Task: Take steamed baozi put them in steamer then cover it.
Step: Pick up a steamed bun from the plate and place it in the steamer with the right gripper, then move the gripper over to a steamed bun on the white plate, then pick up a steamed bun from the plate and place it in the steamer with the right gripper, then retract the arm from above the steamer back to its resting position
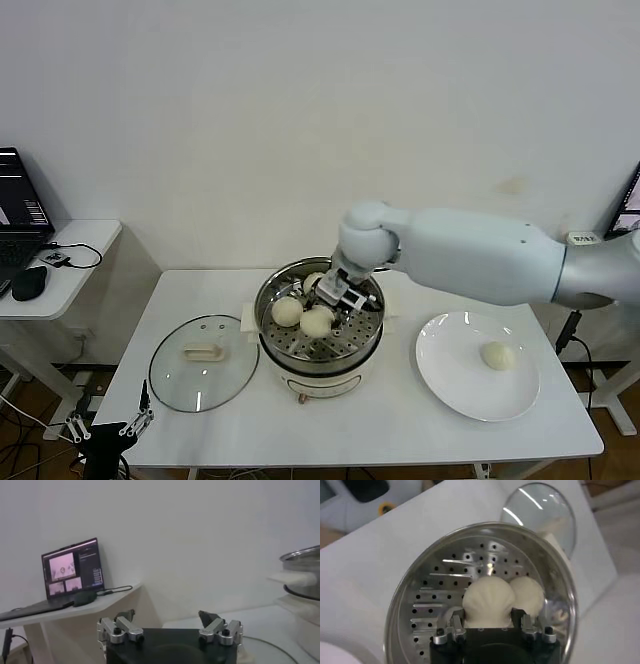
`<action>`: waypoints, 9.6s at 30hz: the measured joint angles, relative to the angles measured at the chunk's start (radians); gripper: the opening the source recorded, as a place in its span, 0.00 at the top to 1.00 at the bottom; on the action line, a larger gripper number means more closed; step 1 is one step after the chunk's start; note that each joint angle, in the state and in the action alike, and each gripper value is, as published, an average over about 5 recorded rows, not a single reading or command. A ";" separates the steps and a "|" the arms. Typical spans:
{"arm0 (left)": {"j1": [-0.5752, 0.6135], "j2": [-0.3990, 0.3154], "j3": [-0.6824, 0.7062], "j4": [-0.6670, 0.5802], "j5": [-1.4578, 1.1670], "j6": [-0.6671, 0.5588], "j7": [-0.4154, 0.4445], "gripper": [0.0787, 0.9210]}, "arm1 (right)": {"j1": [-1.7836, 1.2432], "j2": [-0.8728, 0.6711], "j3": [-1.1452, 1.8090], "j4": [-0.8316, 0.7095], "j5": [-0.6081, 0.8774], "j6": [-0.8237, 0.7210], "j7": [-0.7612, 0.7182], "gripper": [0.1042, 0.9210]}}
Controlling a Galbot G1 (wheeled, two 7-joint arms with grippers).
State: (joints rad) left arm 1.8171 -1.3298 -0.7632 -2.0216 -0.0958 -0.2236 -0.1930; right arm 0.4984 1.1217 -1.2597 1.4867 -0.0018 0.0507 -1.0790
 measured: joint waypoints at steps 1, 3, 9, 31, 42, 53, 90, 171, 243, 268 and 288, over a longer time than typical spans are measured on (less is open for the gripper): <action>0.000 0.000 0.000 0.000 0.000 0.000 0.000 0.12 | -0.003 0.003 -0.003 0.000 -0.006 0.007 -0.002 0.42; -0.001 0.000 0.001 0.001 0.000 0.000 0.000 0.12 | -0.008 0.008 -0.007 -0.001 -0.016 0.018 -0.005 0.42; -0.004 -0.001 0.002 0.004 0.000 -0.002 -0.002 0.12 | -0.021 0.023 -0.015 0.001 -0.042 0.040 -0.006 0.40; -0.013 0.021 0.005 0.006 -0.008 -0.003 -0.003 0.12 | 0.071 -0.083 0.033 -0.012 0.022 0.004 -0.002 0.12; -0.024 0.057 0.007 0.009 -0.025 -0.002 0.000 0.12 | 0.105 -0.315 0.059 0.051 0.135 -0.193 -0.003 0.12; -0.036 0.066 0.036 0.010 -0.015 0.005 0.005 0.12 | -0.056 -0.577 0.169 0.088 0.062 -0.256 0.010 0.12; -0.009 0.050 0.019 0.013 -0.005 0.013 0.009 0.12 | -0.844 -0.577 0.810 -0.192 -0.335 -0.220 0.081 0.17; -0.050 0.027 0.020 0.023 0.003 0.002 0.002 0.12 | -0.089 -0.165 0.100 0.030 0.446 -0.750 0.348 0.38; -0.195 0.153 0.012 0.209 0.812 0.055 -0.063 0.12 | -1.910 0.032 1.940 0.432 0.170 0.095 0.980 0.12; -0.388 0.258 0.170 0.394 1.269 0.022 0.010 0.12 | -2.087 0.198 2.113 0.423 0.064 0.201 0.998 0.12; -0.562 0.237 0.255 0.539 1.316 0.008 0.009 0.12 | -2.137 0.227 2.142 0.417 0.038 0.231 0.994 0.12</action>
State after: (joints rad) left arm 1.2554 -1.0925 -0.5087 -1.4823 1.2203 -0.2153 -0.1844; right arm -1.6387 1.3490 0.8826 1.9037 0.0360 0.2813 -0.0853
